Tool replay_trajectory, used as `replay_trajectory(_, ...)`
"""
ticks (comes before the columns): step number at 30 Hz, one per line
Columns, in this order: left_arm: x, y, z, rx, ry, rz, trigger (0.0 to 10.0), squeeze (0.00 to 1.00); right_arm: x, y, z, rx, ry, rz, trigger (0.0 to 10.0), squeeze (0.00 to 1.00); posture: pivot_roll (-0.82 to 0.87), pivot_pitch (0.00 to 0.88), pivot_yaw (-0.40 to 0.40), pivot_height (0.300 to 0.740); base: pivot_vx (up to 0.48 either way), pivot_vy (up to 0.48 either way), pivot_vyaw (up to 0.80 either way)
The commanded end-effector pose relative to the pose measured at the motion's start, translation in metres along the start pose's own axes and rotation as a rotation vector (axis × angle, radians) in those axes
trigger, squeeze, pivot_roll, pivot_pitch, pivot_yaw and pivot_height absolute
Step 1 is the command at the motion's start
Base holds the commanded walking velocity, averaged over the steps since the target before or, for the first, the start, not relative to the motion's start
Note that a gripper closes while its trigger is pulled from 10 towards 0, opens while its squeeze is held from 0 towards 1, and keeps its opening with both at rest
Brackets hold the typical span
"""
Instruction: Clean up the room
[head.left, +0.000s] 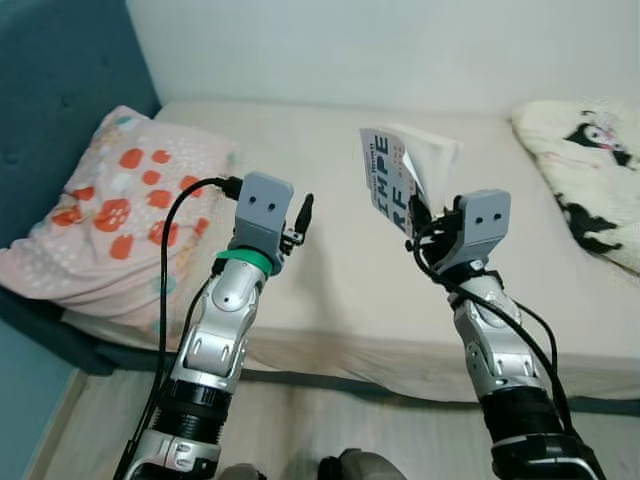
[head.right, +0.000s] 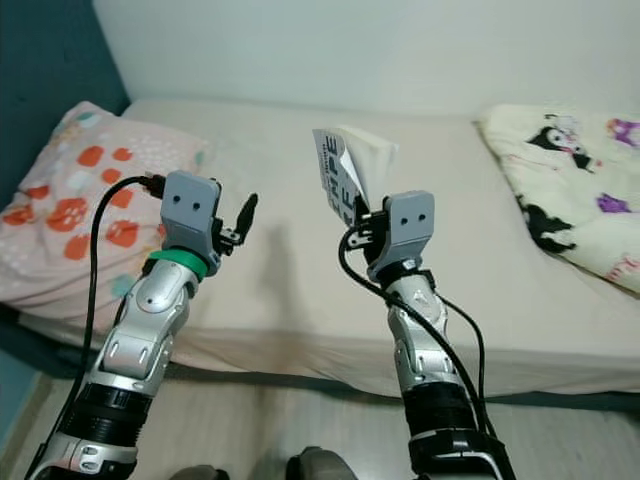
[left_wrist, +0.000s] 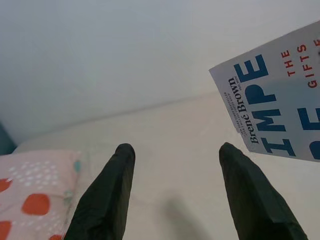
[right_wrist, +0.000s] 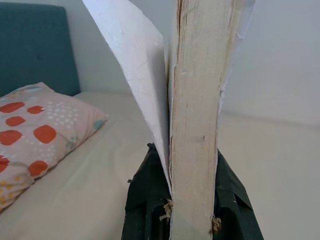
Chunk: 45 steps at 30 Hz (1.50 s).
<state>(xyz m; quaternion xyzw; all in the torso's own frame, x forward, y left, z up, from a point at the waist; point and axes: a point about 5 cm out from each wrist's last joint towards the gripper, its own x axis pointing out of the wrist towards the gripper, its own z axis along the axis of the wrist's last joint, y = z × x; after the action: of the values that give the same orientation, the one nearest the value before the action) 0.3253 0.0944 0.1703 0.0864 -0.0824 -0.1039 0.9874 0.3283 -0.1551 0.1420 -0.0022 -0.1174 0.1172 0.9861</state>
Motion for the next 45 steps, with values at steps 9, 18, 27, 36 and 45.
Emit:
replay_trajectory(9,-0.0022,0.0001,-0.0076,0.002,0.030,0.002,10.0,0.00,-0.0012,0.0077,0.0000,0.028,-0.011,0.031,10.0,0.00,0.00,0.010,0.008,0.740,0.000,0.000,0.00)
replay_trajectory(18,-0.0016,0.0022,-0.0091,0.017,0.030,0.014,10.0,0.00,-0.0004,0.0061,-0.0017,-0.032,0.003,0.036,10.0,0.00,0.00,0.008,0.008,0.740,0.272,0.000,0.44)
replay_trajectory(27,-0.0014,0.0028,-0.0092,0.017,0.032,0.024,10.0,0.00,-0.0007,0.0089,0.0003,-0.004,-0.012,0.054,10.0,0.00,0.00,0.010,0.006,0.740,0.480,0.000,0.15)
replay_trajectory(36,-0.0019,0.0025,-0.0085,-0.003,0.028,0.026,10.0,0.00,-0.0021,0.0120,0.0003,0.012,-0.013,0.084,10.0,0.00,0.00,0.013,0.006,0.740,0.139,0.000,0.00)
replay_trajectory(45,-0.0020,0.0023,-0.0082,-0.001,0.024,0.023,10.0,0.00,-0.0026,0.0128,-0.0001,0.015,-0.012,0.091,10.0,0.00,0.00,0.012,0.008,0.740,0.000,0.000,0.00)
